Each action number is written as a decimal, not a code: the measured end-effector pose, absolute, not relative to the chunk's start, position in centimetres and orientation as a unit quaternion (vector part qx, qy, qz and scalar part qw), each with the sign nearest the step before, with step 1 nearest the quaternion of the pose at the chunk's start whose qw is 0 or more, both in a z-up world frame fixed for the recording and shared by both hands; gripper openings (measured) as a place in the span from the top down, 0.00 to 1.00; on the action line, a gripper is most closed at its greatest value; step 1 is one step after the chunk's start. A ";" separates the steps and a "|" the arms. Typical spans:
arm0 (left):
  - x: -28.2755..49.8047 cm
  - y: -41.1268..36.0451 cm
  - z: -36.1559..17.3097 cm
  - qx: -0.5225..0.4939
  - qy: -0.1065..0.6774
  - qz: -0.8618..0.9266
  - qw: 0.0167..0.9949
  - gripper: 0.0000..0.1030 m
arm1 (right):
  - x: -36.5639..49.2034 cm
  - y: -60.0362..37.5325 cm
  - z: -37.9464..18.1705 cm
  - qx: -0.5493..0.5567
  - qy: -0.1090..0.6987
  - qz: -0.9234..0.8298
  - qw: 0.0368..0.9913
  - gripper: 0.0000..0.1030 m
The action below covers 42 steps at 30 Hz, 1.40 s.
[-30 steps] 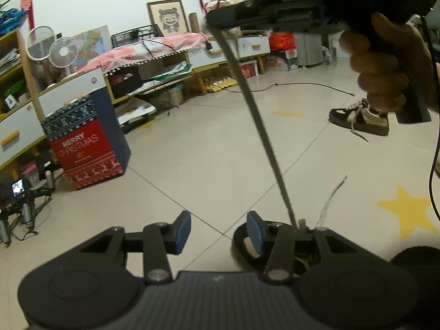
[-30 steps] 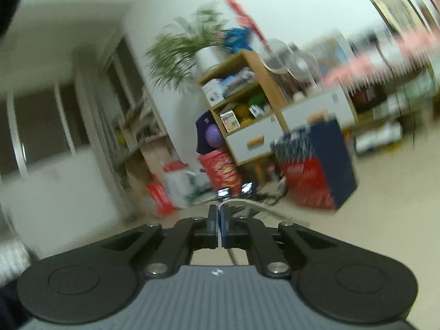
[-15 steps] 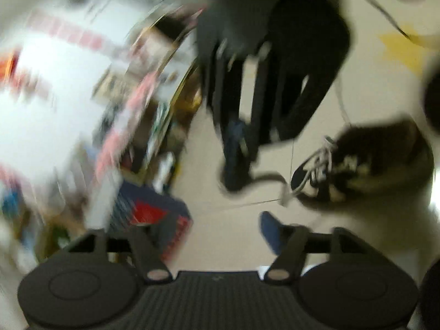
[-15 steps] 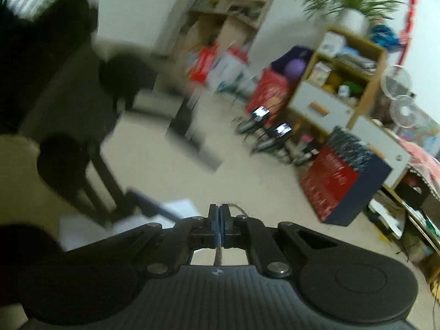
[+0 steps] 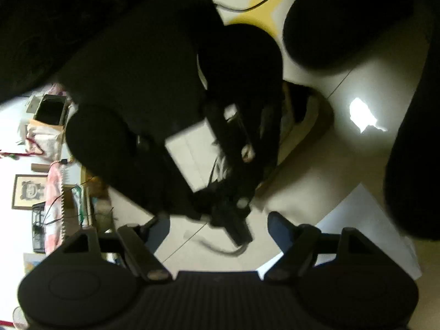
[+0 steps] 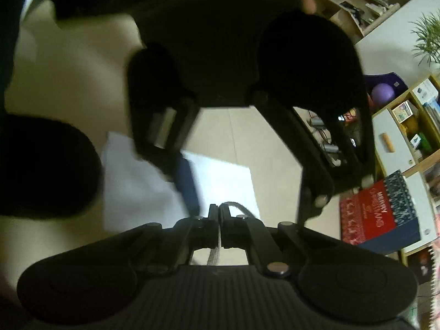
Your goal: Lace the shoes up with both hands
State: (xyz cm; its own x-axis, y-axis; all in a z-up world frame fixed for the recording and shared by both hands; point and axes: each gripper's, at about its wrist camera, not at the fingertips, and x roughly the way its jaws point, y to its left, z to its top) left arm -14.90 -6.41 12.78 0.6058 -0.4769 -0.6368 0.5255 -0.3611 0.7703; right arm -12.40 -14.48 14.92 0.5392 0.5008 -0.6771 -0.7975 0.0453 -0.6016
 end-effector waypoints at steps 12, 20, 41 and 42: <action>-14.0 -8.5 7.9 0.743 0.067 -0.330 0.578 0.39 | -12.4 -13.4 14.6 -0.568 0.116 0.389 0.716 0.98; -13.5 -8.6 6.8 0.727 0.086 -0.297 0.613 0.46 | -12.5 -12.6 13.2 -0.596 0.106 0.369 0.705 0.98; -1.6 -1.4 13.4 0.075 0.419 -0.206 0.881 0.98 | -7.4 -19.6 14.9 -0.304 0.207 0.264 0.892 0.98; -0.9 0.2 13.6 0.007 0.431 -0.193 0.881 0.98 | -6.7 -21.0 15.1 -0.259 0.235 0.251 0.903 0.97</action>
State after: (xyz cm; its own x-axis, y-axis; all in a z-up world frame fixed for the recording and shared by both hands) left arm -0.85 0.16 13.63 0.5540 -0.3331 -0.7630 0.3459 0.9257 -0.1530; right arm -6.70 -20.96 15.10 0.7639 0.3307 -0.5541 -0.5740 0.7406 -0.3494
